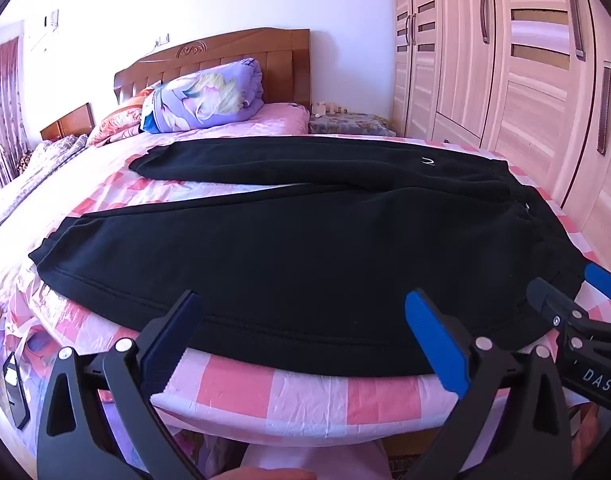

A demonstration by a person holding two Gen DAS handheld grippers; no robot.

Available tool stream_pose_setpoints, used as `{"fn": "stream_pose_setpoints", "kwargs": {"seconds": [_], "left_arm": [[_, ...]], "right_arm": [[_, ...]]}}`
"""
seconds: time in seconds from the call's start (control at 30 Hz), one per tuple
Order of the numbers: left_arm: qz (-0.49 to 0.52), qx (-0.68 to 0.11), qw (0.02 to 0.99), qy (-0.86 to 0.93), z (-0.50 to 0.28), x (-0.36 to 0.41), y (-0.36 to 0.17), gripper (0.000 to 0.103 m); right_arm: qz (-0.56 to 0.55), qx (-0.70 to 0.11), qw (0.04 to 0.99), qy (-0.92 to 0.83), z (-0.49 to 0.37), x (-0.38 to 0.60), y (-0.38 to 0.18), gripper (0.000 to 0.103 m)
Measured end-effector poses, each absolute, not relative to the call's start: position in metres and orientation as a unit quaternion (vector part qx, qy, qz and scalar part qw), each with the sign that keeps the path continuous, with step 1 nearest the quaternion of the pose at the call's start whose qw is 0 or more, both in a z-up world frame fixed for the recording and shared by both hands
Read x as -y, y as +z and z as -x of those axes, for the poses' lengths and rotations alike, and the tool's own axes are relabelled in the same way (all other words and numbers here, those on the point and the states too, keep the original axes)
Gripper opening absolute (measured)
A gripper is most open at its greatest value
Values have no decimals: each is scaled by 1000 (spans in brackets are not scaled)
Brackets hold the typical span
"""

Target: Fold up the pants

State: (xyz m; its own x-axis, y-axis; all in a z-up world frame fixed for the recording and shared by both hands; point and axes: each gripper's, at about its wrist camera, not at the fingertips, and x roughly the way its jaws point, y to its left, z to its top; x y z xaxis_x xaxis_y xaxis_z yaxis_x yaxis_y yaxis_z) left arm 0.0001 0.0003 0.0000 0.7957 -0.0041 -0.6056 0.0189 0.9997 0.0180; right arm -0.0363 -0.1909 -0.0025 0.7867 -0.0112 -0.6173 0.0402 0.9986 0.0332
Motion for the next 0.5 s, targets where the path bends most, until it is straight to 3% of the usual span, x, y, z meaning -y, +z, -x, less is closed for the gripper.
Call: {"fn": "stream_pose_setpoints", "kwargs": {"seconds": [0.5], "left_arm": [[-23, -322, 946, -9, 3, -3, -5, 102]], "right_arm": [[-22, -328, 944, -14, 40, 190, -5, 99]]}}
